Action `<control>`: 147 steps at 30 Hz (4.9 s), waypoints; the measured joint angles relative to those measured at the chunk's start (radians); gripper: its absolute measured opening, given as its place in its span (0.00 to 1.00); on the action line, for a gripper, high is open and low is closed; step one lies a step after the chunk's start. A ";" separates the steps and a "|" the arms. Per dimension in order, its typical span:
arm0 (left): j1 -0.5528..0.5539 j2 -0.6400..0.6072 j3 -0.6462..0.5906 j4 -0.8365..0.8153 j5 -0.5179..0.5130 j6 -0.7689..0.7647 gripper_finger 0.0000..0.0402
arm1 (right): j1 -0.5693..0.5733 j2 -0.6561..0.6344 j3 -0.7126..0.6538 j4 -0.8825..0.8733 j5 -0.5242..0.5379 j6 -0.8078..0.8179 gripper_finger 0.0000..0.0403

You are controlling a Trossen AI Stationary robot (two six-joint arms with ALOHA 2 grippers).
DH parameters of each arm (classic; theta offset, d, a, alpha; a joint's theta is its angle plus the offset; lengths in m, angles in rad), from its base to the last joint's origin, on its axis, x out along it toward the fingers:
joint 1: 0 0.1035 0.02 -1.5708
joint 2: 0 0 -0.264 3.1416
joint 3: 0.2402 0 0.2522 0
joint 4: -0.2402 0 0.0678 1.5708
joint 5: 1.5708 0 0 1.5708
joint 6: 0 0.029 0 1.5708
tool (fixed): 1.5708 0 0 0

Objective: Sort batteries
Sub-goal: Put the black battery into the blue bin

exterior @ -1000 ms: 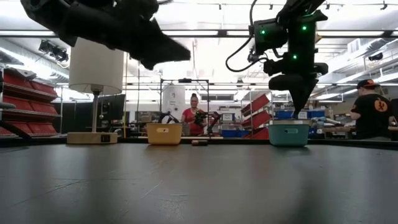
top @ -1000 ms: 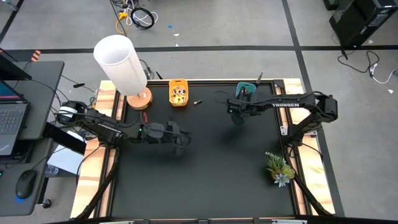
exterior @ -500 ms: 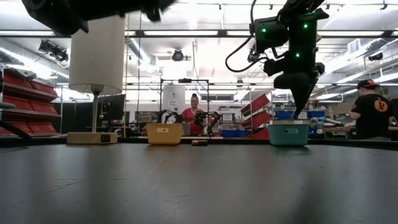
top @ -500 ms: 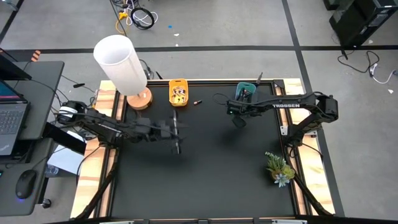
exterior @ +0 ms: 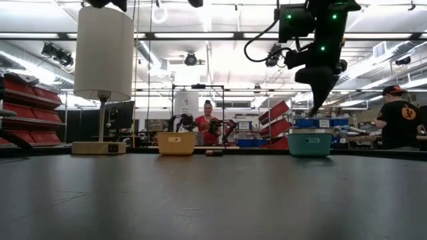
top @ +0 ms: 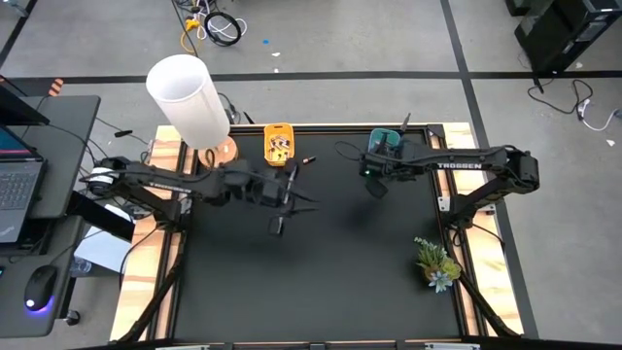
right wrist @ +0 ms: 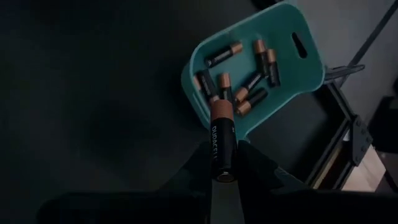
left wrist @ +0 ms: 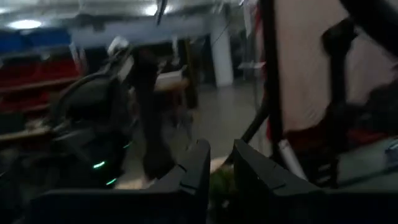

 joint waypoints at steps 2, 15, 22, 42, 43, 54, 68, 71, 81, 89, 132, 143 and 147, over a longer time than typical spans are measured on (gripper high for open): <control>0.005 -0.001 0.018 -0.069 -0.020 0.013 0.17 | 0.000 -0.005 0.000 -0.023 -0.010 0.007 0.12; -0.192 -0.001 -0.290 0.068 -0.339 -0.016 0.17 | 0.038 -0.088 0.000 -0.013 0.057 0.042 0.12; -0.227 0.000 -0.318 0.072 -0.386 0.039 0.17 | 0.046 -0.081 0.014 -0.021 -0.030 0.065 0.12; -0.258 -0.001 -0.341 0.176 -0.452 0.111 0.17 | -0.037 -0.081 0.062 -0.027 -0.129 0.011 0.12; -0.258 -0.001 -0.341 0.170 -0.453 0.108 0.17 | -0.049 -0.081 0.062 -0.031 -0.139 0.014 0.12; -0.258 -0.001 -0.342 0.153 -0.473 0.115 0.17 | -0.214 -0.078 0.037 0.034 -0.180 -0.028 0.12; -0.258 -0.001 -0.342 0.146 -0.482 0.110 0.17 | -0.420 0.183 0.035 0.179 -0.181 -0.218 0.31; -0.258 -0.001 -0.342 0.142 -0.482 0.111 0.17 | -0.437 0.202 0.060 0.167 -0.184 -0.240 0.41; -0.258 -0.001 -0.342 0.130 -0.501 0.138 0.17 | -0.196 0.009 0.206 0.013 -0.154 -0.111 0.45; -0.258 -0.001 -0.342 0.140 -0.504 0.120 0.17 | 0.260 -0.058 0.107 0.203 -0.062 0.293 0.44; -0.370 -0.270 -0.575 0.018 -0.523 -0.139 0.17 | 0.409 0.445 0.115 0.811 0.141 0.254 0.42; -0.363 -0.272 -0.574 -0.050 -0.776 0.009 0.17 | 0.059 0.443 0.116 0.950 -0.215 -0.233 0.42; -0.363 -0.276 -0.574 -0.051 -0.793 0.010 0.17 | -0.042 0.432 0.116 0.954 -0.292 -0.329 0.42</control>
